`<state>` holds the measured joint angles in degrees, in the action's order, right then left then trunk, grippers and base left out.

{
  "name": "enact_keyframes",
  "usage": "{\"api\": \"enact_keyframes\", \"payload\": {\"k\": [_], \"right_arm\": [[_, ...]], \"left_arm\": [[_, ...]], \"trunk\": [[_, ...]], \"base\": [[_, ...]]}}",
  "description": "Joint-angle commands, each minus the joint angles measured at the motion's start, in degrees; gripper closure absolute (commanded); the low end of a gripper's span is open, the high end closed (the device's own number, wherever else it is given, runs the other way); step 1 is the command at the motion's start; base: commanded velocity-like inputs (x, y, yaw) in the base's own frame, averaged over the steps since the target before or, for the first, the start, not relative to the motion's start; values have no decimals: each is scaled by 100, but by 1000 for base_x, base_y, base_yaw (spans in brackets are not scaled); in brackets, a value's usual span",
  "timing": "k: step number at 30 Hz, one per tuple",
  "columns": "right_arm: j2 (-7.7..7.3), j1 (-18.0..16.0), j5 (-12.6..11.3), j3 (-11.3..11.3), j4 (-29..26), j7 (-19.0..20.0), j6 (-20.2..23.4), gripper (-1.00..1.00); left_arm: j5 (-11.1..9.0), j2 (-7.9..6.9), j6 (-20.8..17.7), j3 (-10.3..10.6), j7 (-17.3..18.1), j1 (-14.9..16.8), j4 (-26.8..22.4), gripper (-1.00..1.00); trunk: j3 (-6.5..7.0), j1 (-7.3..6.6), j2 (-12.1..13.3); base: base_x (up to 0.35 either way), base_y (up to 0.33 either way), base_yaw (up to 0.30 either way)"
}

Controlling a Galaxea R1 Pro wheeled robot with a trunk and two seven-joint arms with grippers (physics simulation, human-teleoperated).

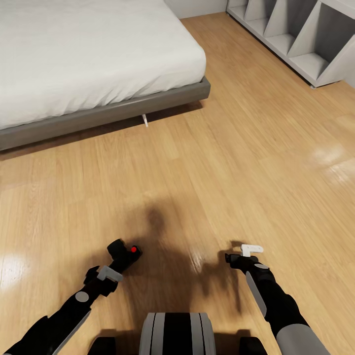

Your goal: Attach the digital camera to the camera tripod in the bedroom.

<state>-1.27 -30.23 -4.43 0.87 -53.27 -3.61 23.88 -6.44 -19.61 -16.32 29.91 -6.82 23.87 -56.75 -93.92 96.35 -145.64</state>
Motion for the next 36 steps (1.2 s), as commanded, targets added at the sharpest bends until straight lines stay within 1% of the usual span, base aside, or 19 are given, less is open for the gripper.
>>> {"api": "enact_keyframes", "payload": {"k": [1,5,6,7,10,15,18,36], "right_arm": [[-2,-1,-48,-7,-9,-33,28,-100],[-4,-1,-45,-4,-8,-28,28,-100],[-37,8,-12,1,2,-26,21,-100],[-33,8,22,1,2,-26,22,-100],[-19,8,19,1,4,-26,24,-100],[13,8,8,1,7,-30,27,-100],[1,8,15,1,7,-32,28,-100],[-14,8,21,-2,4,-36,29,-100]], "left_arm": [[-58,-10,17,32,-16,5,-5,-100],[-55,-9,203,36,96,4,7,-100],[-22,-43,235,70,129,3,40,-100],[10,-44,266,101,161,2,72,-100],[17,-39,307,114,257,0,166,-100],[-33,-14,247,123,187,-3,111,-100],[-53,6,224,126,163,-4,96,-100],[-68,18,209,129,146,-5,84,-100]], "trunk": [[-3,-1,-2],[-3,-1,-2],[-3,-1,-2],[-3,-1,-2],[-3,-1,-2],[-3,-1,-2],[-3,-1,-2],[-3,-1,-2]], "base": [[0,0,0],[0,0,0],[0,0,0],[0,0,0],[0,0,0],[0,0,0],[0,0,0],[0,0,0]]}}
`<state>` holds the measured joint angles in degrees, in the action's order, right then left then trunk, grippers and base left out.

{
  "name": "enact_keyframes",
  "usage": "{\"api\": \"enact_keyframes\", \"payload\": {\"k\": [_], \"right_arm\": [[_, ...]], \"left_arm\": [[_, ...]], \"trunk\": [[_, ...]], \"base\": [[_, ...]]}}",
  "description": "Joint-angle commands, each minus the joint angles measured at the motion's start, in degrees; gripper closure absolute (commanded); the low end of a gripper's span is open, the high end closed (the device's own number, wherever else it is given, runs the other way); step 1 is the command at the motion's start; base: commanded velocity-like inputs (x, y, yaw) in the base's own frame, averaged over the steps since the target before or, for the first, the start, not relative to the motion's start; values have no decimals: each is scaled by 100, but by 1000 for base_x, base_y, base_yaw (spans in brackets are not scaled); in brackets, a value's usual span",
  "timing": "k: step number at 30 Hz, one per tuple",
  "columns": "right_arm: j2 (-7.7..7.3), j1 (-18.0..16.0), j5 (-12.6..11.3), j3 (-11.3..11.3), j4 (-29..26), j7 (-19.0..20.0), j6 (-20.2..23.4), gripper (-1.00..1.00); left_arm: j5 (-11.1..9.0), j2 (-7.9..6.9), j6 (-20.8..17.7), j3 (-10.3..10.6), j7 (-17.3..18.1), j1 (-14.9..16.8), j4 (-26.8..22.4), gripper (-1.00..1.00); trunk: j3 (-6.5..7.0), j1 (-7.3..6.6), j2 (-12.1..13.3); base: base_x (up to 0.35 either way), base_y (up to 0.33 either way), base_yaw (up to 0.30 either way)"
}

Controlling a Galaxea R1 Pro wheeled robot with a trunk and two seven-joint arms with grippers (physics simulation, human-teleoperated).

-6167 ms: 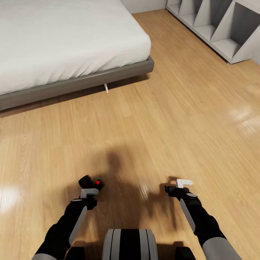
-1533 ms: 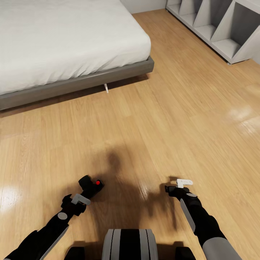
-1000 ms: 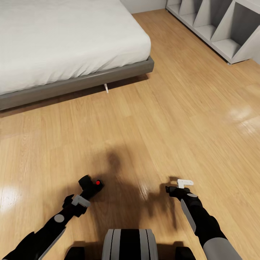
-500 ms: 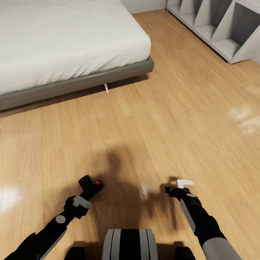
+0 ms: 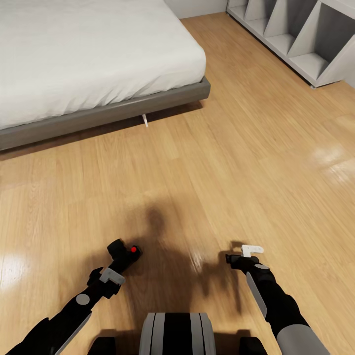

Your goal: Attach the digital camera to the camera tripod in the bedroom.

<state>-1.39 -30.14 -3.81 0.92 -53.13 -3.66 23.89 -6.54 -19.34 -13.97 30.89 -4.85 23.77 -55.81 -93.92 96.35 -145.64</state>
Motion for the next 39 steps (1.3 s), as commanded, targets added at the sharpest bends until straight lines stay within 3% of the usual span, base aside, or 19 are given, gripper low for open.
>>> {"api": "enact_keyframes", "payload": {"k": [1,30,31,39], "right_arm": [[-2,-1,-41,-8,-8,-31,28,-100],[-1,-1,-34,-5,-7,-31,28,-100],[-1,-1,-33,-6,-8,-31,28,-100],[-8,-1,-27,-5,-9,-30,28,-100]], "left_arm": [[-59,-8,-27,31,-51,5,-10,-100],[-58,-3,-27,32,-47,5,-24,-100],[-60,-2,-27,32,-46,5,-23,100],[-59,-8,-27,23,476,5,-25,100]], "trunk": [[-3,-1,-2],[-3,-1,-2],[-3,-1,-2],[-3,-1,-2]], "base": [[0,0,0],[36,0,0],[0,0,0],[0,0,0]]}}
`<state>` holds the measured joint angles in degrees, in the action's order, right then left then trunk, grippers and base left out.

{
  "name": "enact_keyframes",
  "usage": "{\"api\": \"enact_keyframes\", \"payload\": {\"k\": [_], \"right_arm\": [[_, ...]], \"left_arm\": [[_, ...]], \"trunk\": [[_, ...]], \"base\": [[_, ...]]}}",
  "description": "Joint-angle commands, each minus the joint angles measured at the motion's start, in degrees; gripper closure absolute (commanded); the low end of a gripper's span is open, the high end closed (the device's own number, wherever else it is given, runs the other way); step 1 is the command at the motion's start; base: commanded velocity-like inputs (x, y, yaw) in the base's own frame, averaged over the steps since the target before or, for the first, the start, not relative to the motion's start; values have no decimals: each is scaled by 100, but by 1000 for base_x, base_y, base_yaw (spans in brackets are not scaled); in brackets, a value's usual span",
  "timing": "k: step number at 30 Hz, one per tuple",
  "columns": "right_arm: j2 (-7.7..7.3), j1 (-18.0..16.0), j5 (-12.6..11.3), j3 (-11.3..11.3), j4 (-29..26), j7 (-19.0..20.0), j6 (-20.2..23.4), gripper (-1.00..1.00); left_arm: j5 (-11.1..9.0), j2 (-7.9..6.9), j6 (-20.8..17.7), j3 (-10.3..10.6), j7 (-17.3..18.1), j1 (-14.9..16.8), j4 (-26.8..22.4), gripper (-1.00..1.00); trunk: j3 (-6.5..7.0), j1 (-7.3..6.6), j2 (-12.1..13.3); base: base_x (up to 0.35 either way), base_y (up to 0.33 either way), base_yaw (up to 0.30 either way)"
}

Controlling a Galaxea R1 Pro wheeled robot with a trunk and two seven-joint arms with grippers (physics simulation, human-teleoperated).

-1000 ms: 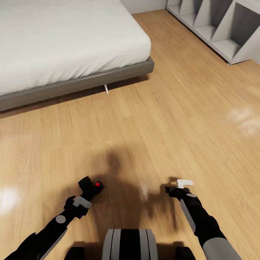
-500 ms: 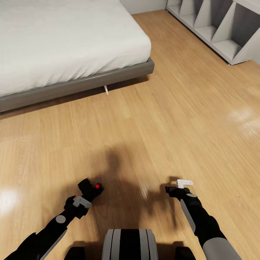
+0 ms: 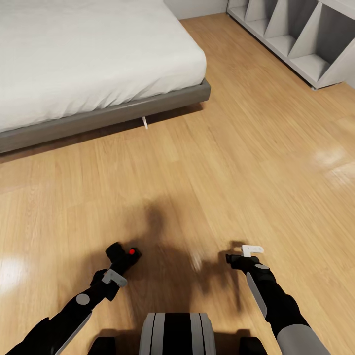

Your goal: Attach the digital camera to the camera tripod in the bedroom.

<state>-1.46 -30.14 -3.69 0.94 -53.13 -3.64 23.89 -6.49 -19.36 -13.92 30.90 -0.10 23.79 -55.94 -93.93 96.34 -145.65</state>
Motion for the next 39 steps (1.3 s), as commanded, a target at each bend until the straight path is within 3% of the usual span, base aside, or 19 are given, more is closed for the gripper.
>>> {"api": "enact_keyframes", "payload": {"k": [1,13,17,21,24,27,30,35,36,39], "right_arm": [[-2,-1,-41,-6,-10,-31,28,-100],[6,-1,-42,-13,-5,-31,28,-100],[5,-1,-37,-11,-4,-31,28,-100],[5,-1,-36,-11,-6,-31,28,-100],[2,-1,-38,-8,-5,-31,28,-100],[-6,-1,-36,-6,-4,-31,28,-100],[-6,-1,-34,-8,-4,-27,28,-100],[-8,-1,-29,-6,-8,-19,28,-100],[-11,-1,-27,-6,-10,-15,28,-100],[-13,-1,-27,-6,-12,-12,28,-100]], "left_arm": [[-64,-6,-32,22,15,3,-12,100],[-51,42,-59,21,64,3,-163,100],[-41,218,-126,3,51,3,-573,100],[-75,267,-252,-8,51,3,-1125,100],[-94,291,-597,-7,48,3,-1696,100],[-99,325,-1490,-18,34,3,-2713,100],[-101,382,-1740,-18,-5,3,-2941,100],[-89,739,-1962,-88,-281,3,-3116,100],[-92,1117,-2023,-240,-762,3,-3162,100],[-110,1406,-2036,-293,-1123,3,-3150,100]], "trunk": [[-3,0,-1],[-3,0,-1],[-3,0,-1],[-3,0,-1],[-3,0,-1],[-3,0,-1],[-3,0,-1],[-3,0,-1],[-3,0,-1],[-3,0,-1]], "base": [[0,0,0],[0,0,0],[0,0,0],[0,0,0],[0,0,0],[0,0,0],[0,0,0],[0,0,0],[0,0,0],[0,0,0]]}}
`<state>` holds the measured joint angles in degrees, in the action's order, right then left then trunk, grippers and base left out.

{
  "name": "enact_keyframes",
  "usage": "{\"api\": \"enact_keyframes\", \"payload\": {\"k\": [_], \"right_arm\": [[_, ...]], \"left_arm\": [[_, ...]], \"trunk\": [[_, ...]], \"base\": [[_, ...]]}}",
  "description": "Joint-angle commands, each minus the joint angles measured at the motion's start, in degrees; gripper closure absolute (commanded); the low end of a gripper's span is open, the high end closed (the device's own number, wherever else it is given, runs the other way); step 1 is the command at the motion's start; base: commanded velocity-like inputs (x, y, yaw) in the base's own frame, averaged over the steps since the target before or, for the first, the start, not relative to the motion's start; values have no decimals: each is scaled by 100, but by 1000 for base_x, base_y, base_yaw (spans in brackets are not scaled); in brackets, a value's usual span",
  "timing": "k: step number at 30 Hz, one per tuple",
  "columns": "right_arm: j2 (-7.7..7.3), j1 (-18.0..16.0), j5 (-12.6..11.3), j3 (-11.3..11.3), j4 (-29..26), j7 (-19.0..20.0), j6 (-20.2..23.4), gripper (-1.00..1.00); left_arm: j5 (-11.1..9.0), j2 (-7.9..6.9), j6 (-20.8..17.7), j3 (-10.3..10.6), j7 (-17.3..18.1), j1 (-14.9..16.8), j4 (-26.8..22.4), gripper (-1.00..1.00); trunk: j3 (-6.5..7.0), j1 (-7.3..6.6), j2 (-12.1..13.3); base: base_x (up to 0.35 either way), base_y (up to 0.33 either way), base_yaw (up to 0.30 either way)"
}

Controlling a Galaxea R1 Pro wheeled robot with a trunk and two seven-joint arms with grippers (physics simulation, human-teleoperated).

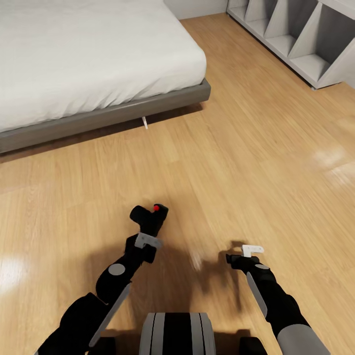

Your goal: Attach the digital camera to the camera tripod in the bedroom.

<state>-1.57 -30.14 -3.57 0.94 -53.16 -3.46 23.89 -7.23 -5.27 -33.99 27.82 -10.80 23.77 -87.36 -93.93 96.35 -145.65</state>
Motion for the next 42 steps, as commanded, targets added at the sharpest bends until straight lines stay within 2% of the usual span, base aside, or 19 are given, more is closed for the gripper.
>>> {"api": "enact_keyframes", "payload": {"k": [1,3,4,8,9,13,16,17,22,23,24,28,32,36,37,39,40,42], "right_arm": [[-1,-1,-38,-7,-9,-31,28,-100],[-3,-1,-38,-7,-9,-28,28,-100],[-5,-1,-40,-7,-9,-26,28,-100],[-8,-1,-46,-7,-13,-24,35,-100],[-8,-1,-51,-8,-21,-21,49,-100],[-9,-1,-59,-12,-64,-3,85,-100],[-14,-1,-62,-18,-114,49,170,-100],[-15,-1,-63,-20,-169,114,298,-100],[-17,-1,-64,-19,-363,457,830,-100],[-19,-1,-61,-18,-403,559,938,-100],[-22,-1,-53,-17,-466,779,1114,-100],[-41,-3,-43,-12,-549,1281,1359,-100],[-82,-3,-42,-9,-573,1518,1453,-100],[-135,-5,-70,-7,-583,1675,1499,-100],[-155,-7,-81,-7,-585,1722,1506,-100],[-169,-5,-84,-7,-592,1758,1509,-100],[-178,-6,-90,-7,-601,1785,1513,-100],[-184,-6,-92,-7,-606,1802,1517,-100]], "left_arm": [[-42,73,-30,7,-145,5,5,100],[-73,220,-30,-3,-322,5,43,100],[-125,364,-33,-7,-491,5,88,100],[-300,622,-35,-6,-859,5,130,100],[-422,727,-36,-6,-1073,5,139,100],[-797,858,-37,0,-1550,5,155,100],[-1188,908,-37,19,-1954,5,134,100],[-1462,931,-37,37,-2263,5,115,100],[-2035,978,-30,187,-3155,5,91,100],[-2120,986,-19,252,-3333,5,88,100],[-2258,998,1,410,-3656,5,85,100],[-2448,1012,39,795,-4178,5,84,100],[-2540,1016,56,935,-4331,5,86,100],[-2803,1016,112,985,-4393,5,90,100],[-2986,1006,196,990,-4407,5,84,100],[-3192,996,311,991,-4420,5,79,100],[-3394,987,437,990,-4429,5,76,100],[-3576,976,540,989,-4433,5,74,100]], "trunk": [[-3,-1,-1],[-3,-1,-1],[-3,-1,-1],[-3,-1,-1],[-3,-1,-1],[-3,-1,-1],[-3,-1,-1],[-3,-1,-1],[63,-9,3],[85,-11,4],[108,-14,5],[196,-24,11],[285,-34,16],[373,-45,21],[396,-47,23],[440,-52,25],[462,-55,27],[506,-60,29]], "base": [[0,0,0],[0,0,0],[0,0,0],[0,0,0],[0,0,0],[0,0,0],[0,0,0],[0,0,0],[0,0,0],[0,0,0],[0,0,0],[0,0,0],[0,0,0],[0,0,0],[0,0,0],[0,0,0],[0,0,0],[0,0,0]]}}
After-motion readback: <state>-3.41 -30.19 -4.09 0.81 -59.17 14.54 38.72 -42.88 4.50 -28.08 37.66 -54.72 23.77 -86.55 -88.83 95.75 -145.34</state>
